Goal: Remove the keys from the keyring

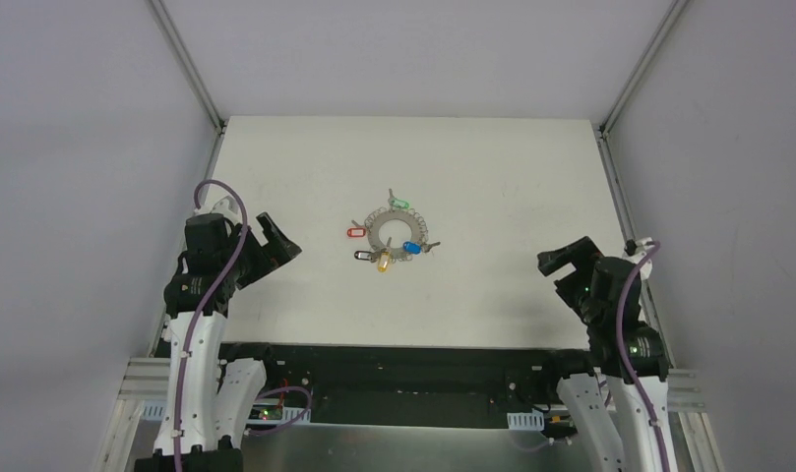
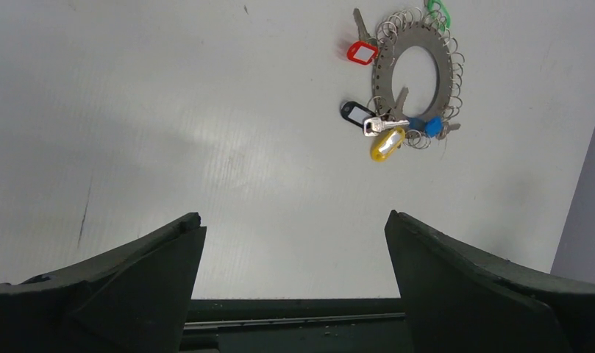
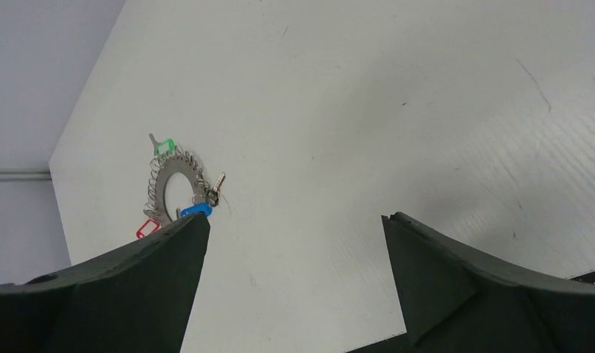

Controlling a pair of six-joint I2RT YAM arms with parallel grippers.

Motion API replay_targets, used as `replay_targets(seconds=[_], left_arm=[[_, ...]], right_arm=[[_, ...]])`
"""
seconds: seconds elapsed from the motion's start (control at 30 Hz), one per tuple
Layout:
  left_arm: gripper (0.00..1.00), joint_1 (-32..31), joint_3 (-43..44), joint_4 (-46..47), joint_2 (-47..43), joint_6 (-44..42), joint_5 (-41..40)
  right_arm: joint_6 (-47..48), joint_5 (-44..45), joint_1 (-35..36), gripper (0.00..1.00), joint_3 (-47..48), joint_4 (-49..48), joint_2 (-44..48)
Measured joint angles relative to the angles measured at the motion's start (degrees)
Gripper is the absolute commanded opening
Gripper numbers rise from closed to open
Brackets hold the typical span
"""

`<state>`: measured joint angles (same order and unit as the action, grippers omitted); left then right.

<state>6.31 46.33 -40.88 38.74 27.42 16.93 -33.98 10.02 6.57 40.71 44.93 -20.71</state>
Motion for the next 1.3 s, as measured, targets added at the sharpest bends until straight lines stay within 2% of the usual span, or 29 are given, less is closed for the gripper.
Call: replay_targets(seconds=[0.17, 0.23, 0.4, 0.47, 0.63, 0.77, 0.9, 1.07, 1.2, 1.3], left_arm=[[0.99, 0.0, -0.3, 0.2, 3.1, 0.0, 1.6], [0.96, 0.0, -0.3, 0.2, 3.3, 0.0, 2.1], [0.94, -1.9, -1.8, 3.3, 4.3, 2.7, 2.1], [0.94, -5.2, -2.9, 4.9, 5.6, 5.2, 0.6], [0.93, -20.2, -3.2, 10.2, 13.0, 11.4, -7.7], [0.86, -25.6, -3.2, 16.6, 20.3, 13.3, -13.5], [0.82, -25.8, -2.2, 23.6, 30.7, 12.6, -18.8], [0.71, -25.8, 1.2, 30.2, 42.3, 9.9, -23.2], [0.66, -25.7, 3.2, 36.0, 47.8, 7.1, -22.5], [0.63, -24.8, 3.8, 41.0, 51.2, 5.3, -18.4]], right_arm=[[1.4, -6.0, 0.3, 0.99, 1.1, -3.7, -13.2], [1.7, -8.2, 1.4, 0.97, 1.2, -6.6, -18.8], [3.0, -9.9, 7.8, 0.95, 3.0, -12.4, -30.8], [4.0, -9.6, 10.8, 0.94, 6.3, -14.2, -36.3], [6.1, -7.0, 18.7, 0.93, 15.2, -18.4, -48.5], [7.7, -5.7, 23.3, 0.92, 19.3, -20.6, -55.3], [8.7, -5.8, 25.2, 0.92, 20.5, -22.6, -58.4], [9.5, -6.3, 25.4, 0.92, 20.4, -24.8, -58.3], [10.1, -7.0, 25.4, 0.92, 20.3, -26.3, -57.8], [10.5, -7.5, 25.4, 0.92, 20.0, -27.0, -57.1]])
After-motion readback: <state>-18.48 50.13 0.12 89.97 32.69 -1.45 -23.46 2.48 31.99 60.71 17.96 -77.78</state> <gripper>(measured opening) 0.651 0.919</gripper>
